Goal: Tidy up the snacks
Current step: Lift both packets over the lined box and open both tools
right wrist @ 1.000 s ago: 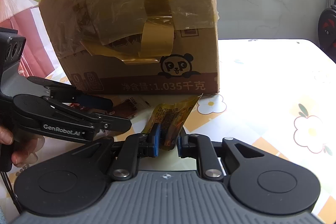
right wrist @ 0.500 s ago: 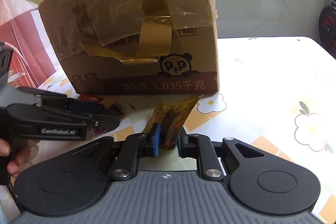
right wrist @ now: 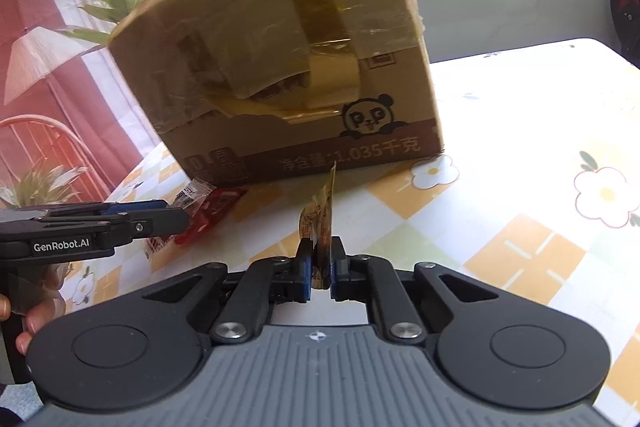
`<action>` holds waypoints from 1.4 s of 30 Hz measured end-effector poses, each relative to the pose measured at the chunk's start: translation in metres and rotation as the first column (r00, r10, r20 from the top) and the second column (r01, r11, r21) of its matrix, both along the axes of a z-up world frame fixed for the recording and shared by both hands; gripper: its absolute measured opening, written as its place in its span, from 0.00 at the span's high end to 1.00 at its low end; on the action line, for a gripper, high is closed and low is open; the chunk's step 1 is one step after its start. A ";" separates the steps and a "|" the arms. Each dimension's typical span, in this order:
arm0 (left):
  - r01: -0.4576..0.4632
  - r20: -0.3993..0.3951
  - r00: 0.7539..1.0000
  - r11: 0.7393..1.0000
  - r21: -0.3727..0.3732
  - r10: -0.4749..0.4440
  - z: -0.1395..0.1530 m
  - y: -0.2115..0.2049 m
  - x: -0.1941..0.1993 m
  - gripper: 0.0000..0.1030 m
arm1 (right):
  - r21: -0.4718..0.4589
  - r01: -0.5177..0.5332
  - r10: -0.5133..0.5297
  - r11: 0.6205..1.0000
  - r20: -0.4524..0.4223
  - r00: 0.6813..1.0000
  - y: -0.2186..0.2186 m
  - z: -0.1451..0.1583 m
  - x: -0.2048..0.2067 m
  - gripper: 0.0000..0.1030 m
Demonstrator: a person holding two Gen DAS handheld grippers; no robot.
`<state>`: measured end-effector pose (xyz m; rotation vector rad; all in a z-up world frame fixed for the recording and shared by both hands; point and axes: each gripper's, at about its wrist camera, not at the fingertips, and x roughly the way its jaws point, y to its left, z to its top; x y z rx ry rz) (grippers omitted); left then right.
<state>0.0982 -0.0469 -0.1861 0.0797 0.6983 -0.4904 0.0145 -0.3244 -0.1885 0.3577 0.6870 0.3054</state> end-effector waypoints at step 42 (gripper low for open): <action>-0.068 0.312 0.948 0.998 0.004 0.063 0.155 -0.041 0.131 0.59 | -0.301 0.117 -0.038 0.946 0.256 0.966 0.018 0.155 0.176 0.92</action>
